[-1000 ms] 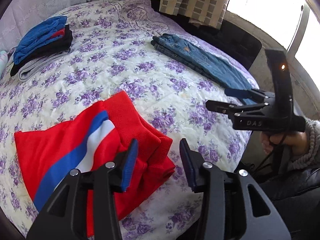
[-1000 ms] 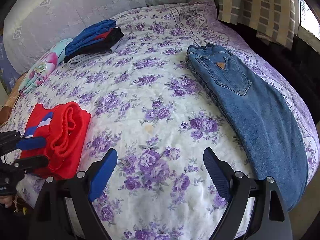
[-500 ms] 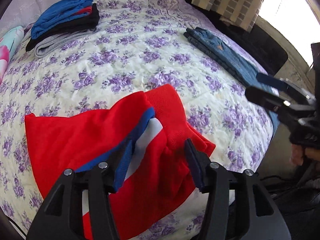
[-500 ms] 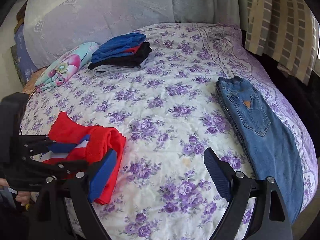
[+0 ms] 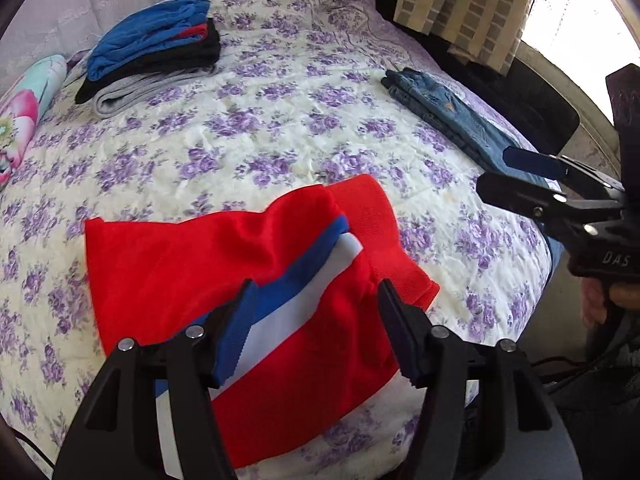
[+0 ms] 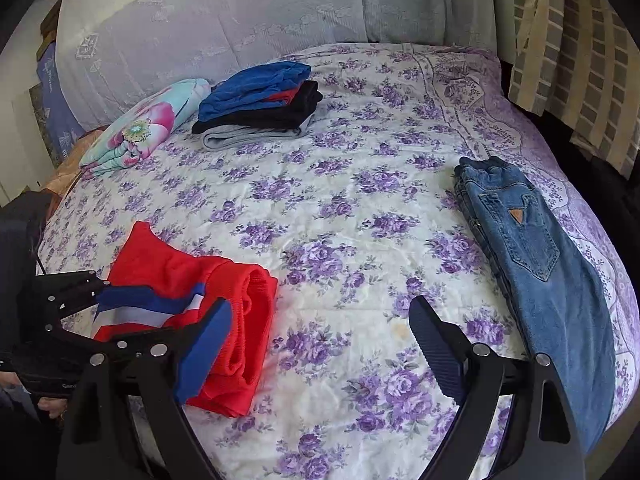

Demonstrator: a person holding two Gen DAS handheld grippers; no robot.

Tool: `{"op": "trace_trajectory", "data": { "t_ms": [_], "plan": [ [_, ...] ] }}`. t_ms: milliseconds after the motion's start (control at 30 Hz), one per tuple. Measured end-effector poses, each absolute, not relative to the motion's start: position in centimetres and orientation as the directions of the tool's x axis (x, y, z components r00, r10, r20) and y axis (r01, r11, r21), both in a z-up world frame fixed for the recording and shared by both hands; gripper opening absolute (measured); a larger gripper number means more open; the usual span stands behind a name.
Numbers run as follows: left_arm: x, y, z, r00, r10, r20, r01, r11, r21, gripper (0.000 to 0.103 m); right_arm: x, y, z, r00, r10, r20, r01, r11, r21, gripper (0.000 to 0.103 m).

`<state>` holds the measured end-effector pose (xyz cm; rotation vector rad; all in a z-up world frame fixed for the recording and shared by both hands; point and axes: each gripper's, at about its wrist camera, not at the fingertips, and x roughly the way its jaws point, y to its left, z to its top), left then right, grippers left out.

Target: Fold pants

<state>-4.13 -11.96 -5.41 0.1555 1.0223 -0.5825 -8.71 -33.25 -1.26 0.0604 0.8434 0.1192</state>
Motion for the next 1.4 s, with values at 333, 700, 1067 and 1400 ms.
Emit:
{"op": "trace_trajectory", "data": {
  "t_ms": [333,700,1067,1400],
  "plan": [
    [-4.6,-7.0,-6.4,0.387,-0.294,-0.874,0.399,0.908,-0.129,0.060,-6.6,-28.0,-2.7,0.582,0.200,-0.788,-0.225,0.971,0.081,0.091],
    [-4.2,-5.5,-8.5,0.347,-0.273,-0.897,0.375,0.917,-0.134,0.072,-6.7,-28.0,-8.7,0.435,0.172,-0.884,-0.220,0.972,0.081,0.097],
    [0.0,-1.5,-4.7,0.444,-0.267,-0.855,0.255,0.953,-0.165,0.072,-4.9,-26.5,-3.7,0.573,0.148,-0.806,-0.221,0.975,0.022,0.097],
    [1.7,-2.8,-7.0,0.405,-0.237,-0.883,0.292,0.949,-0.121,0.072,-1.7,-23.6,-4.9,0.538,0.061,-0.841,-0.229,0.970,-0.077,0.097]
  ]
}}
